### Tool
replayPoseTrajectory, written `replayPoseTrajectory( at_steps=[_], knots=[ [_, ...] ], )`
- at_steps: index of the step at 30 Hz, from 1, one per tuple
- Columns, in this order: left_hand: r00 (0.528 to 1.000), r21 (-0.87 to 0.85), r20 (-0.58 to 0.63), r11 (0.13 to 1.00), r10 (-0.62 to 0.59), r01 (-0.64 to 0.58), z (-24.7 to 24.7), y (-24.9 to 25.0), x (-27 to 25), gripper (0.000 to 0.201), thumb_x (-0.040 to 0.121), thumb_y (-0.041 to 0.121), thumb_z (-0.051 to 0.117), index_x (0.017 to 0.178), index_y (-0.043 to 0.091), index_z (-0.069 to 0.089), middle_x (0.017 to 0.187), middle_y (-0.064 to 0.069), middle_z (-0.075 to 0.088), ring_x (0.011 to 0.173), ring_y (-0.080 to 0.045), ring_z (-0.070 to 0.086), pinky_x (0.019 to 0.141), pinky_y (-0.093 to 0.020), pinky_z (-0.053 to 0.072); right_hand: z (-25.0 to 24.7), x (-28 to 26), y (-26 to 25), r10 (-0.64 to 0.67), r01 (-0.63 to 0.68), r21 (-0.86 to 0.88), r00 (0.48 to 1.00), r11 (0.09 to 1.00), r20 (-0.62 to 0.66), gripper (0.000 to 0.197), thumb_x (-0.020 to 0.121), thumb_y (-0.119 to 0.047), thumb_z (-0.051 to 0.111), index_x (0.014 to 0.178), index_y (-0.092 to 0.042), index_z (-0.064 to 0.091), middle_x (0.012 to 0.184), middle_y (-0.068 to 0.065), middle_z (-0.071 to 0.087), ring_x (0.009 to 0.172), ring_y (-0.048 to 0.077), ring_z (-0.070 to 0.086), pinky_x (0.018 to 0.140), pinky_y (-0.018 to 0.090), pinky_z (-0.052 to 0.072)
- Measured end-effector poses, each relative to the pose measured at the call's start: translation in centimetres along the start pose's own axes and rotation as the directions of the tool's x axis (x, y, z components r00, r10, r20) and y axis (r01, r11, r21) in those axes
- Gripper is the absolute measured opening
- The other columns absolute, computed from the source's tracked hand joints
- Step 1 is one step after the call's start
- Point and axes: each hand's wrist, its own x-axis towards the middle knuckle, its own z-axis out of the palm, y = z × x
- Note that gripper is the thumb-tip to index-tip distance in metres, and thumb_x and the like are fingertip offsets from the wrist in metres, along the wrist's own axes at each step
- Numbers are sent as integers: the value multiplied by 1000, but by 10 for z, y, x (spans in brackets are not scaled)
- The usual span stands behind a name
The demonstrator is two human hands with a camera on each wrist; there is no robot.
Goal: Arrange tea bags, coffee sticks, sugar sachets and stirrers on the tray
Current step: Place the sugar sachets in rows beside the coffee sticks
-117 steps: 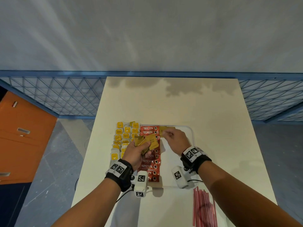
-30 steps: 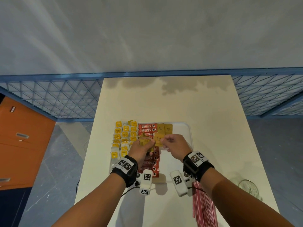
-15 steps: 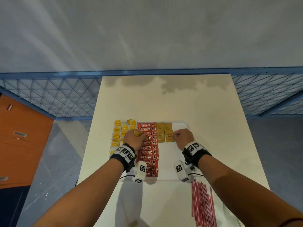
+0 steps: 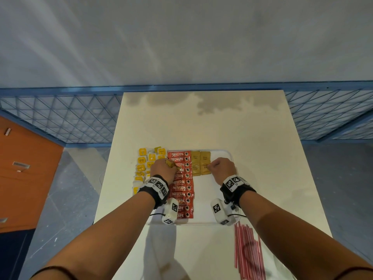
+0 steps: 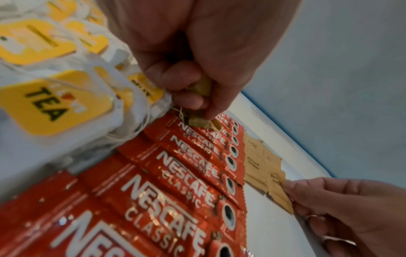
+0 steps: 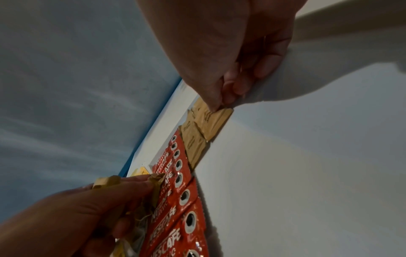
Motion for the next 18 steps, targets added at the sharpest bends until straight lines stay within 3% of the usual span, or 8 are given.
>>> replayPoseTrajectory(
  at_steps=[6,8,11,15,18],
  knots=[
    [999,-20,2,999,-35,35,-3,-1,1,30,86,21,69,56,21,69,59,3,64,55,-14,56,45,-22,36,-1,-5,3,-22,23,47,1000,999,-19,18,92,-40,66,80,-26,64,81,-12,67,80,14,64,59,22,39],
    [999,-45,10,998,-39,40,-4,-1,2,29,87,23,68,58,19,72,61,0,67,59,-19,63,46,-25,44,0,-8,4,-43,45,96,999,994,-27,15,92,-40,67,85,-27,65,86,-13,68,86,12,65,65,23,45],
    [998,-126,28,990,-59,62,-8,-3,1,24,86,29,71,67,17,77,67,0,73,68,-21,70,61,-34,59,0,-17,0,-112,118,146,993,982,-46,14,94,-38,66,90,-24,69,88,-14,68,89,10,66,79,29,54],
    [997,-303,73,952,-14,35,-13,-4,-7,20,84,28,75,68,17,80,69,1,76,66,-20,71,65,-35,60,-5,-39,-15,-280,273,158,960,949,23,15,96,-38,65,98,-26,74,94,-17,69,88,-2,62,70,10,41],
    [994,-449,98,889,-53,91,-15,-1,-17,16,80,26,77,72,12,79,66,-5,72,59,-26,62,59,-37,53,2,-49,-22,-367,340,252,928,906,66,15,94,-35,69,104,-26,76,99,-15,72,94,-1,64,82,14,48]
  ],
)
